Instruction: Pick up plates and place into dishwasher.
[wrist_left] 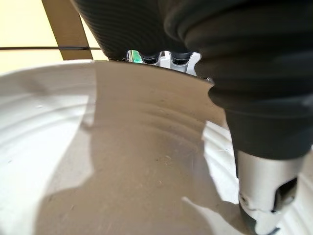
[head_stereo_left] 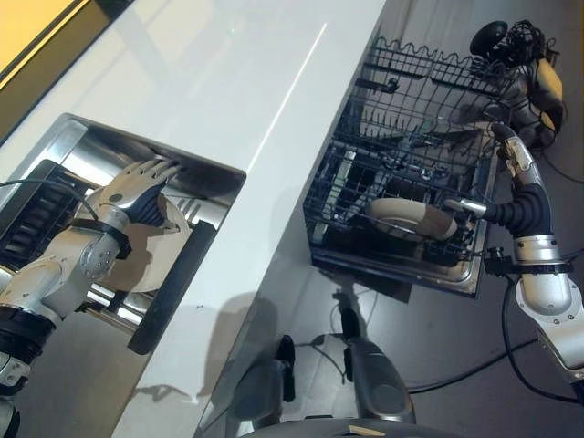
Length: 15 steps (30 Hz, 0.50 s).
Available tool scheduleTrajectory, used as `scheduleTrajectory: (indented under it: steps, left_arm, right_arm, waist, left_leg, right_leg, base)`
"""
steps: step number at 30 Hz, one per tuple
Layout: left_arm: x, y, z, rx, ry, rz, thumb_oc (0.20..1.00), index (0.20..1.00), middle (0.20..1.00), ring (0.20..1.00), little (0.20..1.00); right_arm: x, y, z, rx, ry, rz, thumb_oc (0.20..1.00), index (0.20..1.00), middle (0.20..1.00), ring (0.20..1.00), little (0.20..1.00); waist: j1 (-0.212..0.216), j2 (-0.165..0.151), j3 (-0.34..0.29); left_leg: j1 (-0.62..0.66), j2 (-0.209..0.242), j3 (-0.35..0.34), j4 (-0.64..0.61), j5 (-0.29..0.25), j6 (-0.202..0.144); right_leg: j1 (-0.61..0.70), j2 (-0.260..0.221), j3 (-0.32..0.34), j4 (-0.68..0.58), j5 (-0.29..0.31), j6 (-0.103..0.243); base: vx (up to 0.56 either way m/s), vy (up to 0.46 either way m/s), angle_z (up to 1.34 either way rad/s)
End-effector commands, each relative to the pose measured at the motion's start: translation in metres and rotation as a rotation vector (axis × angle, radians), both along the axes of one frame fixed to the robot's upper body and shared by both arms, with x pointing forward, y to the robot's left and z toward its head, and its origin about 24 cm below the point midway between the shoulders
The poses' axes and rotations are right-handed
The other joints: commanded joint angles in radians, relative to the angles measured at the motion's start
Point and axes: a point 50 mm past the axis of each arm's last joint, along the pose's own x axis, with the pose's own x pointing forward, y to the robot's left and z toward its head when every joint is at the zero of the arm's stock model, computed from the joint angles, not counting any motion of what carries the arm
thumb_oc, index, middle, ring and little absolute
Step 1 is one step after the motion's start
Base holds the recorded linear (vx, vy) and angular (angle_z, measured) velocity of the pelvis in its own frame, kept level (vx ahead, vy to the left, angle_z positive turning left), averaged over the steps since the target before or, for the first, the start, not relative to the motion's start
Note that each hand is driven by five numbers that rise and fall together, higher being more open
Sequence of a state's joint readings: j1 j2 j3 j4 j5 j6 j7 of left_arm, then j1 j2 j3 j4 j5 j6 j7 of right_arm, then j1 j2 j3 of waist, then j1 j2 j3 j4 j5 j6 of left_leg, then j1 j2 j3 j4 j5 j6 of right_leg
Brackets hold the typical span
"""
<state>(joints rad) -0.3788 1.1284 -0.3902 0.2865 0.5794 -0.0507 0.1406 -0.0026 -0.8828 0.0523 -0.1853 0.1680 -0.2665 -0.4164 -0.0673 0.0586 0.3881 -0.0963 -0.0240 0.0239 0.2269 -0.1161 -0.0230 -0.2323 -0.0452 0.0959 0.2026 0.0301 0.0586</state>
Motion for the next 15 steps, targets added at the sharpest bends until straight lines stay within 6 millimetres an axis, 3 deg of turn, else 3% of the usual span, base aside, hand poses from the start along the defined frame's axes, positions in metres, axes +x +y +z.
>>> scheduleTrajectory:
  steps: [1,7,15]
  left_arm:
    - [0.003,0.032,0.017,0.162,-0.100,0.154,1.000,1.000,1.000,1.000,1.000]
    - [0.008,0.044,0.014,0.240,-0.033,0.222,1.000,1.000,1.000,1.000,1.000]
    - [0.006,0.042,-0.009,0.176,0.255,0.232,1.000,1.000,1.000,1.000,1.000]
  right_arm:
    - [-0.002,0.002,0.014,-0.053,-0.066,0.008,1.000,1.000,1.000,1.000,1.000]
    - [-0.001,0.003,0.012,-0.057,-0.077,-0.004,1.000,1.000,1.000,1.000,1.000]
    - [0.000,0.005,0.016,-0.067,-0.096,-0.011,1.000,1.000,1.000,1.000,1.000]
  waist:
    - [-0.026,-0.040,-0.055]
    - [-0.031,-0.045,-0.049]
    - [-0.034,-0.032,-0.035]
  left_leg:
    - [-0.119,-0.069,0.037,0.064,0.028,0.031]
    - [-0.132,-0.068,0.041,0.062,0.026,0.031]
    - [-0.140,-0.069,0.045,0.056,0.026,0.026]
  right_leg:
    - [0.038,-0.103,0.018,0.014,-0.028,0.159]
    - [0.023,-0.104,0.022,0.007,-0.025,0.160]
    - [0.017,-0.108,0.023,-0.001,-0.029,0.164]
  base:
    - [0.00,0.000,0.00]
    - [-0.02,-0.007,-0.02]
    - [-0.03,0.012,-0.02]
